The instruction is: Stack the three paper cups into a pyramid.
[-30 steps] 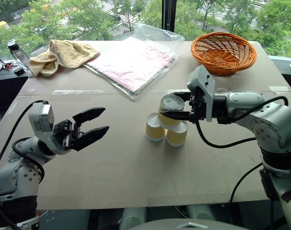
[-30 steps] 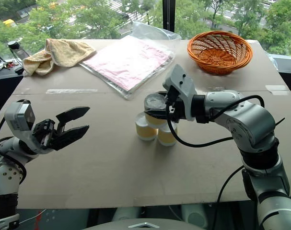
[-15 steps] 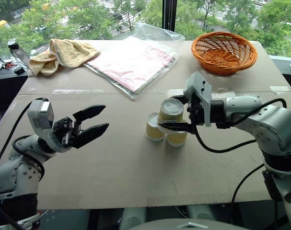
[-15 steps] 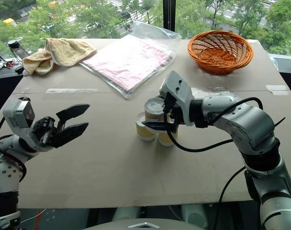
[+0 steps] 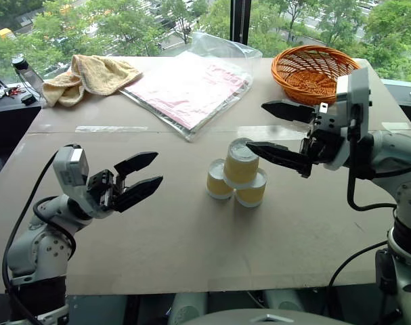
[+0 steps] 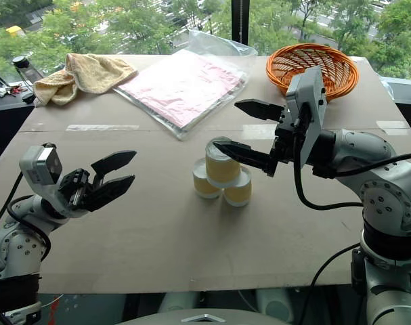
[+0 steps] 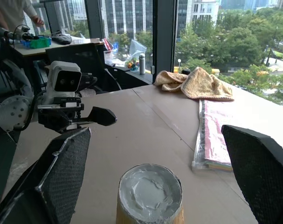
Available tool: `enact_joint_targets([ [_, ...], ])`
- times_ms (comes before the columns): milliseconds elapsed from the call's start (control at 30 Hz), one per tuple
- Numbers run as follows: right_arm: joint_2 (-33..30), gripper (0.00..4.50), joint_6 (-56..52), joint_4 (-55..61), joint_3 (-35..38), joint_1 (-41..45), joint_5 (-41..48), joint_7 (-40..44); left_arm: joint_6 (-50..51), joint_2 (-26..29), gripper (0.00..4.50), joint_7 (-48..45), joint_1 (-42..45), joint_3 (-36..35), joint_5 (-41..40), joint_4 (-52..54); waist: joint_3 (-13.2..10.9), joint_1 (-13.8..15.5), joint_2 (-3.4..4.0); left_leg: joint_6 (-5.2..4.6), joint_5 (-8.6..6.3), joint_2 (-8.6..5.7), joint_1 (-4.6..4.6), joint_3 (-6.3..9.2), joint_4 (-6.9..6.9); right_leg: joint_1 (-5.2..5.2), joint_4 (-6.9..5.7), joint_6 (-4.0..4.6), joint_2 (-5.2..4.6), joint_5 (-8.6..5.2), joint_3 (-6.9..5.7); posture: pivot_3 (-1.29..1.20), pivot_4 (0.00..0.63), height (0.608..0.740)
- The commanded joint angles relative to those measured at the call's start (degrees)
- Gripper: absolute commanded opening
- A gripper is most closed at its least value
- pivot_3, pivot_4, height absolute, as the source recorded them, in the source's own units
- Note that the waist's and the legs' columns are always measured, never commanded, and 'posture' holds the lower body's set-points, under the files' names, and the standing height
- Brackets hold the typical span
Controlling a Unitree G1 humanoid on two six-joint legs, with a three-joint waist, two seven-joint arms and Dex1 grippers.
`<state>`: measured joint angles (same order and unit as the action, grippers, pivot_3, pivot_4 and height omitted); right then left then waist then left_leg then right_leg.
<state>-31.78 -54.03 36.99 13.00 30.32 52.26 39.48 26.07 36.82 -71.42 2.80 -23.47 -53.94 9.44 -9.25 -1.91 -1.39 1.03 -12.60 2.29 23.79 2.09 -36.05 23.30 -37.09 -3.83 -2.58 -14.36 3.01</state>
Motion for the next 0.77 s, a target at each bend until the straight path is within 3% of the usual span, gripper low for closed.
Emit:
enact_joint_targets([
  [33, -3.8, 4.44, 5.1, 3.9, 5.4, -9.0, -0.5, 3.3, -0.9, 0.7, 4.5, -0.5, 0.2, 0.5, 1.3, 0.5, 0.0, 0.2, -0.01, 0.0, 0.0, 0.0, 0.01, 0.0, 0.0, 0.0, 0.01, 0.0, 0.0, 0.0, 0.0, 0.0, 0.15, 0.74],
  [233, -8.8, 4.44, 15.8, 3.6, 13.2, -32.1, -8.6, 10.5, -1.8, 1.5, 4.5, -1.4, -1.2, 2.2, 4.4, 0.1, 0.1, 0.9, -0.08, 0.0, 0.0, -0.02, -0.06, -0.06, -0.06, -0.05, 0.02, -0.01, 0.01, 0.0, 0.04, 0.0, 0.15, 0.74],
  [400, -8.9, 4.44, 26.3, 0.7, 17.7, -48.3, -16.2, 16.0, -3.2, 2.9, 4.5, -4.3, -4.0, 3.8, 6.9, 0.9, 0.1, 1.1, -0.11, 0.0, 0.0, -0.01, -0.1, -0.03, -0.17, -0.17, 0.03, -0.01, 0.03, -0.02, 0.03, 0.0, 0.15, 0.74],
  [500, -8.1, 4.44, 30.5, -1.5, 19.7, -54.8, -18.5, 17.5, -3.6, 4.4, 4.5, -4.8, -6.4, 4.2, 9.2, 0.3, 0.1, 1.0, -0.13, 0.0, 0.0, 0.0, -0.17, -0.06, -0.2, -0.23, 0.06, -0.01, 0.03, -0.02, 0.05, 0.0, 0.15, 0.74],
  [600, -7.2, 4.44, 36.0, -5.1, 22.0, -62.4, -22.4, 19.9, -9.5, 6.1, 4.5, -2.6, -10.2, 4.8, 17.8, -1.2, 0.2, 1.1, -0.12, 0.0, 0.0, 0.0, -0.21, -0.06, -0.21, -0.28, 0.06, 0.15, 0.03, -0.11, 0.05, 0.0, 0.15, 0.74],
  [767, -6.5, 4.44, 39.6, -8.2, 22.2, -64.4, -22.9, 20.1, -12.6, 6.0, 4.5, -0.6, -11.7, 6.3, 22.2, -1.7, 0.2, 1.2, -0.14, 0.0, 0.0, 0.01, -0.22, -0.08, -0.24, -0.3, 0.1, 0.19, 0.01, -0.15, 0.06, 0.0, 0.15, 0.74],
])
